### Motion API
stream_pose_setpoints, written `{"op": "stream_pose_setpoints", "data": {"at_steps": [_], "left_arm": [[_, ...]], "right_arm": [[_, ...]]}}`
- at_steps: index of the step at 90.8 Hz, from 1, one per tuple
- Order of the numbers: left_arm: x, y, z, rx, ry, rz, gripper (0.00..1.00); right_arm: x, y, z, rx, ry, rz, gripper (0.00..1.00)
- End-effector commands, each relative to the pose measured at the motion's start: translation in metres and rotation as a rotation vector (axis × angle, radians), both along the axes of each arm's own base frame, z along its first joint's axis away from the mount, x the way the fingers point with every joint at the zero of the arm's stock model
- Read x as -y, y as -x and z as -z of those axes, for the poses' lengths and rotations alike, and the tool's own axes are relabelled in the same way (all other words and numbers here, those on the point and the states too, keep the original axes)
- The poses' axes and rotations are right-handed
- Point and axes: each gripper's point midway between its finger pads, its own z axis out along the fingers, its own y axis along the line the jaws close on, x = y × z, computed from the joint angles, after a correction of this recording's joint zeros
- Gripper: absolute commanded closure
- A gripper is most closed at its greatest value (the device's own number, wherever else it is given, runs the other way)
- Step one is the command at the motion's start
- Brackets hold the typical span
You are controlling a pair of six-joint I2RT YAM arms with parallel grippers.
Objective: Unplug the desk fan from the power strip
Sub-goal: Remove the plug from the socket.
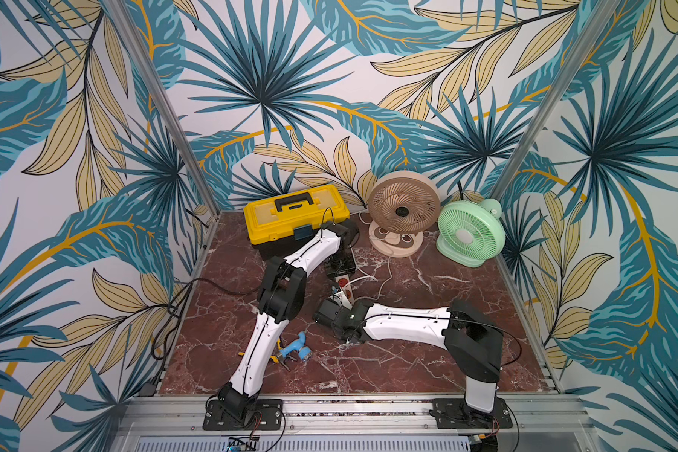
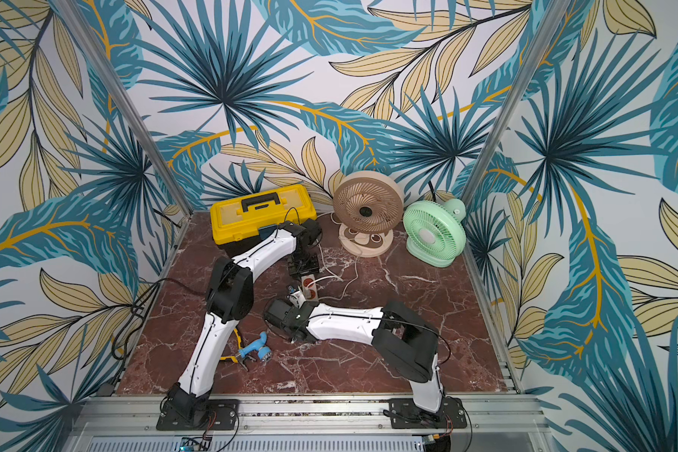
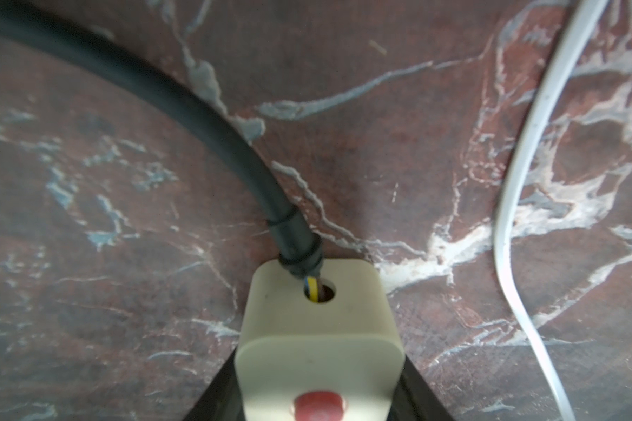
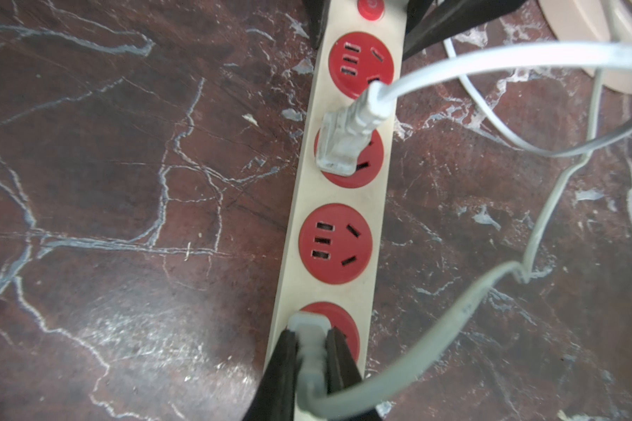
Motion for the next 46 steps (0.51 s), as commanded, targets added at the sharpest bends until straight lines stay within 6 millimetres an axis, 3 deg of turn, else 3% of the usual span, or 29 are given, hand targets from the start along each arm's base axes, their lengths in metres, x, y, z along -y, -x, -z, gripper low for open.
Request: {"op": "stream_pose_setpoints", "data": {"at_steps": [1,29,46], "left_arm": [[-0.026,0.019,0.076,-0.134,-0.119,-0.006,1.0],[-0.026,0.019,0.081,-0.135,-0.111,-0.003,1.0],[-0.027,0.019,0.08,-0.135,-0.112,0.001,1.0]], "right_arm": [[0.006,-0.003,-0.008,-0.016,-0.09,0.027,1.0],[0.015,-0.008,0.005,-0.163,-0.334,0.108,1.0],[0.026,-0.01,0.008,-0.187,-0.391,0.159,1.0]]}}
